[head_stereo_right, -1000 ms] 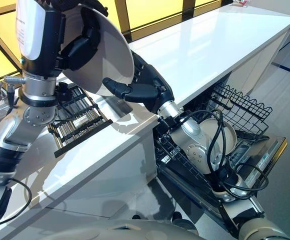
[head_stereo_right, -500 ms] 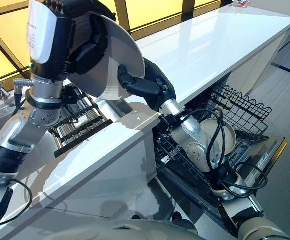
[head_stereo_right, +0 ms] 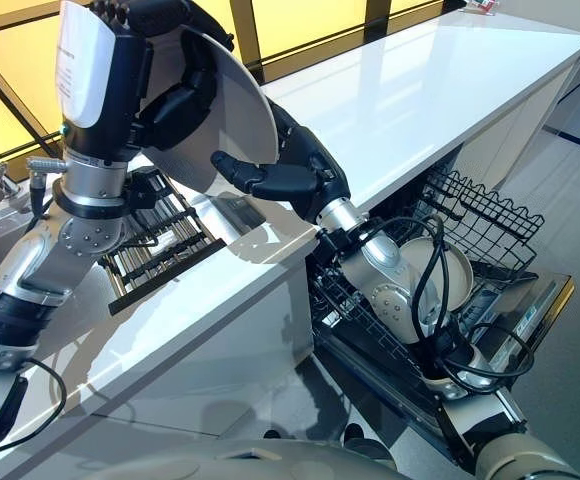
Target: Pick up plates and place into dishwasher.
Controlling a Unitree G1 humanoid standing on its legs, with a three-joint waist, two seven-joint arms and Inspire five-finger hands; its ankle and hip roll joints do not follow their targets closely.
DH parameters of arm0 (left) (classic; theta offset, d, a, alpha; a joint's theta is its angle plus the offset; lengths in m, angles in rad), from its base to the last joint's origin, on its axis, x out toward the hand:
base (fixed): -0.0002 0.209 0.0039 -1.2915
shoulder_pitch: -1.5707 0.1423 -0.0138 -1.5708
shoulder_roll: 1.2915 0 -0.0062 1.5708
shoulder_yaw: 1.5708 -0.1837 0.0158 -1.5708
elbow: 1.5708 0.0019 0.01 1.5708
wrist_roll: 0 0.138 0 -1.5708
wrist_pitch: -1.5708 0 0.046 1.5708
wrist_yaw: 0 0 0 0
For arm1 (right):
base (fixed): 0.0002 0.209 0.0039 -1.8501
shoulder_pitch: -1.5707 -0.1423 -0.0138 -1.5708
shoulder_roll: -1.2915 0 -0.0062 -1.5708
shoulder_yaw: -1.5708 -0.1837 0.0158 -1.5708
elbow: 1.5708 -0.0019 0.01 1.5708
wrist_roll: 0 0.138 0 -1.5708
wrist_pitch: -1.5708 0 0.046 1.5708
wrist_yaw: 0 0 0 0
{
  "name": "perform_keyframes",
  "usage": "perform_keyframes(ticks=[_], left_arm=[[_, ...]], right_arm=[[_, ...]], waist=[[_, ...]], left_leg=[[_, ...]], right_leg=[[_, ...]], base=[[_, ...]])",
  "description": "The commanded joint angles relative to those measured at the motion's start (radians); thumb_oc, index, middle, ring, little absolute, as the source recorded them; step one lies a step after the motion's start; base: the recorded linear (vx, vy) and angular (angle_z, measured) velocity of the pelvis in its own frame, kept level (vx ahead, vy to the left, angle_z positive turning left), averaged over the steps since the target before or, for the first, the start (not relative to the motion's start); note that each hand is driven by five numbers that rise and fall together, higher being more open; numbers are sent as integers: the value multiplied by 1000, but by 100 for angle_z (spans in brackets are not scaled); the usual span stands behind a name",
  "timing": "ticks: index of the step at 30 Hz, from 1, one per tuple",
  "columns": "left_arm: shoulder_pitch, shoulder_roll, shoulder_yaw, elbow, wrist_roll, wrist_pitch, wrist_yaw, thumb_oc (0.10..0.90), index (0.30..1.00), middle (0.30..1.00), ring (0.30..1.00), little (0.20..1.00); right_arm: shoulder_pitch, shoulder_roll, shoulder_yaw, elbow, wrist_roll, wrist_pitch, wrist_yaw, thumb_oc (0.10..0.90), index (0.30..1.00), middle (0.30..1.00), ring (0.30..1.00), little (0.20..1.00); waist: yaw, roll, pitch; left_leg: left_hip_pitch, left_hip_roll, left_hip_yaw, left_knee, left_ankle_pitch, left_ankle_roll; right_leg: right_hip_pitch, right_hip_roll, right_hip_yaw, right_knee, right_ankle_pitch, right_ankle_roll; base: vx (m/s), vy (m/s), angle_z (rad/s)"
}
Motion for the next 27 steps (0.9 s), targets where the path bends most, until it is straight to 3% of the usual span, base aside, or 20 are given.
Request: perform_keyframes(ticks=[1, 18, 21, 22, 23, 25, 27], left_arm=[[-229, 9, 8, -7, -77, -13, 20, 100, 300, 300, 300, 200], [-237, -53, -6, -99, -150, -55, -62, 100, 300, 300, 300, 200], [-227, -64, -5, -107, -306, -56, -152, 100, 300, 300, 300, 200], [-216, -80, -4, -113, -535, -31, -294, 152, 345, 345, 345, 252], [-194, -107, 5, -124, -755, 25, -419, 800, 900, 900, 900, 900], [-129, -199, 18, -147, -1146, 162, -600, 800, 900, 900, 900, 900], [-85, -267, 24, -156, -1295, 218, -657, 800, 900, 900, 900, 900]], right_arm=[[-162, 52, -41, -56, 14, -108, 21, 100, 300, 300, 300, 200], [-159, 67, -49, -69, -18, -131, -10, 100, 300, 300, 300, 200], [-152, 64, -59, -76, -18, -147, -28, 100, 300, 300, 300, 200], [-146, 64, -66, -77, -22, -158, -36, 100, 300, 300, 300, 200], [-140, 67, -72, -76, -33, -169, -40, 100, 300, 300, 300, 200], [-124, 78, -82, -77, -76, -196, -54, 100, 300, 300, 300, 200], [-116, 90, -97, -79, -120, -216, -75, 100, 300, 300, 300, 200]], waist=[[3, -30, -77], [-2, -31, -72], [-2, -31, -72], [-1, -31, -71], [0, -31, -69], [1, -29, -63], [-1, -26, -62]], left_leg=[[-5, -86, -38, 2, -87, 51], [-12, -85, -36, 2, -78, 52], [-13, -84, -38, 2, -77, 51], [-14, -84, -39, 2, -76, 50], [-15, -84, -41, 2, -74, 50], [-13, -81, -41, 2, -74, 50], [-12, -80, -40, 2, -74, 50]], right_leg=[[42, 54, -27, 16, -79, 1], [34, 55, -21, 16, -69, 1], [34, 55, -21, 15, -68, 2], [34, 56, -21, 14, -67, 3], [33, 56, -21, 14, -66, 3], [34, 57, -20, 15, -65, 5], [31, 57, -18, 18, -64, 7]], base=[[0, 0, 0], [-10, 0, 0], [0, 0, 0], [0, 0, 0], [0, 0, 0], [0, 0, 0], [0, 0, 0]])
